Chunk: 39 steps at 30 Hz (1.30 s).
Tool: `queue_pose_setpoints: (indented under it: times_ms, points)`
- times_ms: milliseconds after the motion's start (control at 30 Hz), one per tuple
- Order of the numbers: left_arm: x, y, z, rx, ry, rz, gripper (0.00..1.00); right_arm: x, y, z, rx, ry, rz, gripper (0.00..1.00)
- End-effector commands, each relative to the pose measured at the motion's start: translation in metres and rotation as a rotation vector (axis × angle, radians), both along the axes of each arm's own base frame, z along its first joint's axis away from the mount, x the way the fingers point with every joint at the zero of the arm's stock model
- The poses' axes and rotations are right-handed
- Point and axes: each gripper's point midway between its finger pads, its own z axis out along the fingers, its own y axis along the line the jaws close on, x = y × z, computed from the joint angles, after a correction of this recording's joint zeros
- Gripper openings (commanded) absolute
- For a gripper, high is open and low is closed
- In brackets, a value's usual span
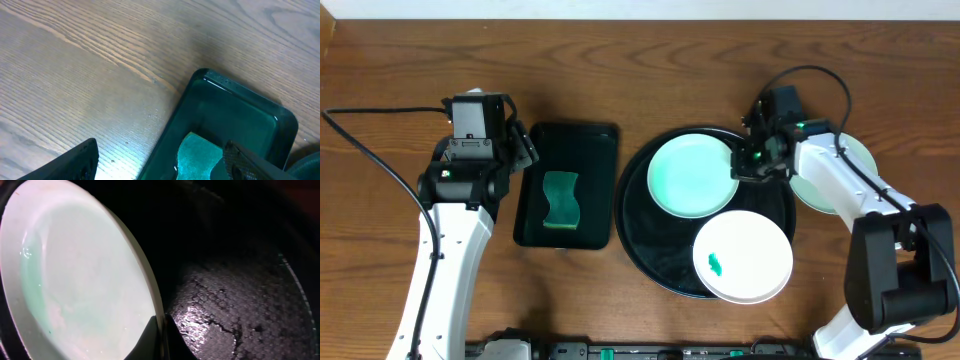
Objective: Clean dirty plates on tray and stack at the side
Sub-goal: 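Lift the pale green plate off the tray with the right gripper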
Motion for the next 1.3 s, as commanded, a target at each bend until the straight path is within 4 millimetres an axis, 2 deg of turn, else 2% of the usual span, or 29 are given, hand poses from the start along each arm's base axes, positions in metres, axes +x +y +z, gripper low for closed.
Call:
queue_pose_setpoints:
  times_ms: [0,300,433,533,767,933,1267]
  points:
    - [0.002,0.004,0.006,0.017,-0.012,0.014,0.80,0.004,-0.001,0.019,0.084,-0.033,-0.012,0.01]
    - [0.002,0.004,0.006,0.017,-0.012,0.014,0.80,0.013,-0.008,0.065,0.166,-0.122,-0.066,0.01]
    - [0.002,0.004,0.006,0.017,-0.012,0.014,0.80,0.017,-0.003,0.082,0.163,-0.161,-0.091,0.01]
    - [0.002,0.004,0.006,0.017,-0.011,0.013,0.80,0.022,0.007,0.091,0.154,-0.189,-0.082,0.01]
    - [0.002,0.004,0.006,0.017,-0.012,0.013,0.80,0.035,0.058,0.106,0.160,-0.313,-0.045,0.01]
    - [0.002,0.004,0.006,0.017,-0.012,0.014,0.80,0.036,0.089,0.104,0.099,-0.383,-0.030,0.01]
    - [0.002,0.004,0.006,0.017,-0.011,0.014,0.80,0.039,0.171,0.069,0.138,-0.439,0.027,0.01]
